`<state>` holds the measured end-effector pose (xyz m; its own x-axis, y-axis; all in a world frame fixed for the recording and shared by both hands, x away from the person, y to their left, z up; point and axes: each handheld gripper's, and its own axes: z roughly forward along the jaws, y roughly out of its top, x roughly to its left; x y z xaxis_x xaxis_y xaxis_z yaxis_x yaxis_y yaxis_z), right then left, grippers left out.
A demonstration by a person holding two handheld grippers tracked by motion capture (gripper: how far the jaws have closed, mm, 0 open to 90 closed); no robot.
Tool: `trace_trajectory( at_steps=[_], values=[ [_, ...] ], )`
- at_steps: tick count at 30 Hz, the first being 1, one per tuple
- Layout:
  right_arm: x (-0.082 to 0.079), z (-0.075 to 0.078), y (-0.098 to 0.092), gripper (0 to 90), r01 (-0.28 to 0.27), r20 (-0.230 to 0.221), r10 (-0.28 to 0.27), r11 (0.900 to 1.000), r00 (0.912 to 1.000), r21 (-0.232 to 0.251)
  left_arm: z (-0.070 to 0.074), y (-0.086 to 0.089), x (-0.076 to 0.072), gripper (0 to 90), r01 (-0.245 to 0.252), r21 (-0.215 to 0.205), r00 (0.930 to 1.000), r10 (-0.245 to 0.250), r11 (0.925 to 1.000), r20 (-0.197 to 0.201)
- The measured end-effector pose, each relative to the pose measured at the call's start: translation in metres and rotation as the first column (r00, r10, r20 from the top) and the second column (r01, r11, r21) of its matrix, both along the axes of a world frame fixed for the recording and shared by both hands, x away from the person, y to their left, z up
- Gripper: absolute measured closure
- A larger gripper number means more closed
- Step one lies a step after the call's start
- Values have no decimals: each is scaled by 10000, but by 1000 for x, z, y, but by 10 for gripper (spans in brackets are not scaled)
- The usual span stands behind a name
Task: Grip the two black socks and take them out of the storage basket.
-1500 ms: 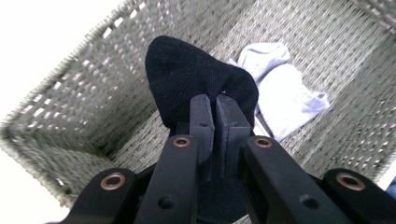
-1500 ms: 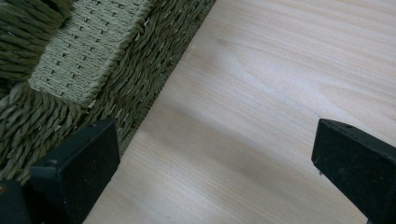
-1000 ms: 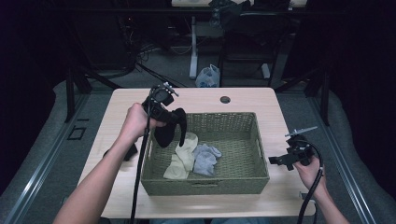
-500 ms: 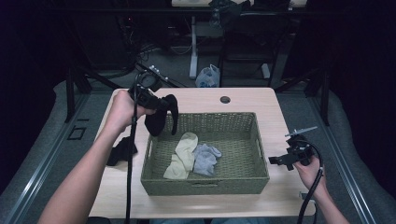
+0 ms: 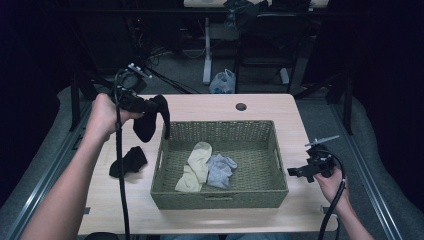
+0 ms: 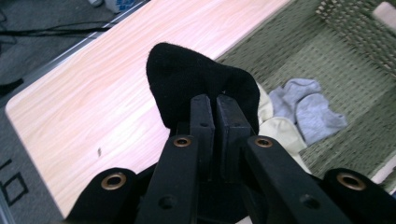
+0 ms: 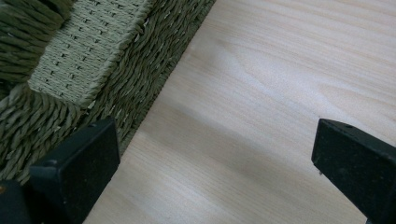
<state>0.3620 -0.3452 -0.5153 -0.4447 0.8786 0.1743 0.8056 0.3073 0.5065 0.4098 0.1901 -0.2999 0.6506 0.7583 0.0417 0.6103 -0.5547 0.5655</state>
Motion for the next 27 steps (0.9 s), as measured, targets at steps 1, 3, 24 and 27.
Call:
trace_trajectory(
  at_steps=[1, 3, 24, 27],
  values=[
    [0, 0, 0, 3, 5, -10, -5, 10000, 10000, -3, -1, 3, -1, 864, -101, -53, 9999, 101, 9999, 20],
    [0, 0, 0, 3, 1, -49, -1, 10000, 10000, -15, -3, 12, -2, 864, -321, -4, 9995, 321, 9995, 12],
    [0, -1, 1, 3, 39, -94, -39, 10000, 9999, -41, -57, 79, -2, 864, -2026, -18, 9774, 2021, 9793, -620],
    [0, -1, 1, 3, 53, -98, -53, 10000, 9999, -42, -67, 81, -2, 864, -2104, 11, 9750, 2100, 9776, -724]
  ],
)
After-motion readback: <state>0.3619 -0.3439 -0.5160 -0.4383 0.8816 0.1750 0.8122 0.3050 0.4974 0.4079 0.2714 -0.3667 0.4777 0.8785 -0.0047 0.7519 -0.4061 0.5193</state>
